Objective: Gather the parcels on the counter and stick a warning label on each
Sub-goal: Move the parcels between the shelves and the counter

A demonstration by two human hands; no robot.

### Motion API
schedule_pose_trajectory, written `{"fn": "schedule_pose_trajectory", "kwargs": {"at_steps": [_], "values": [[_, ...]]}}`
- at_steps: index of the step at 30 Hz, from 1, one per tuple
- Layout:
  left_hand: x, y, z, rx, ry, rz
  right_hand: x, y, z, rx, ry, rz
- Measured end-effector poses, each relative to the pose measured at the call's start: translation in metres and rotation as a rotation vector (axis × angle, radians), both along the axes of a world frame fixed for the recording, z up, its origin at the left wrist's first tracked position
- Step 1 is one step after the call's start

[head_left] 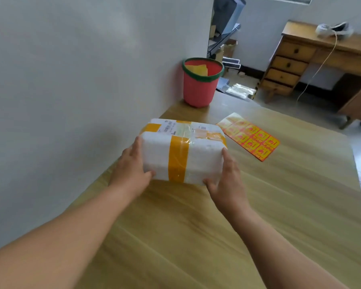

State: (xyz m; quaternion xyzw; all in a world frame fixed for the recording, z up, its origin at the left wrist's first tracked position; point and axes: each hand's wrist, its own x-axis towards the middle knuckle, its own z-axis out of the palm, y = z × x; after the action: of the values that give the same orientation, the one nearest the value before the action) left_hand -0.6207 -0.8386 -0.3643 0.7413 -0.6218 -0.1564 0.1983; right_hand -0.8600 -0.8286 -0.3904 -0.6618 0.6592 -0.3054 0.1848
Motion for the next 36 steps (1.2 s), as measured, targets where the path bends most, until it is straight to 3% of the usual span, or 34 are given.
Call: {"fn": "schedule_pose_trajectory", "kwargs": {"at_steps": [4,10,14,19,28,36], "values": [[-0.001,-0.049,-0.034,0.041,-0.073,-0.043,-0.001,-0.036,-0.032,0.044,0.01,-0.046],[0.008,-0.075,-0.051,0.317,-0.113,-0.152,0.004,-0.05,-0.052,0.217,0.082,-0.019],[0.024,-0.056,-0.034,0.265,-0.126,-0.119,0.025,-0.042,-0.032,0.127,0.199,-0.148],[0.063,-0.008,0.0,0.07,-0.294,-0.121,0.081,-0.028,0.003,0.021,0.335,0.09],[0.134,0.117,0.069,-0.015,-0.454,-0.003,0.185,0.029,0.069,-0.051,0.381,0.46],[0.192,0.298,0.14,-0.051,-0.571,0.259,0.254,0.16,0.141,-0.223,0.357,0.717]]}}
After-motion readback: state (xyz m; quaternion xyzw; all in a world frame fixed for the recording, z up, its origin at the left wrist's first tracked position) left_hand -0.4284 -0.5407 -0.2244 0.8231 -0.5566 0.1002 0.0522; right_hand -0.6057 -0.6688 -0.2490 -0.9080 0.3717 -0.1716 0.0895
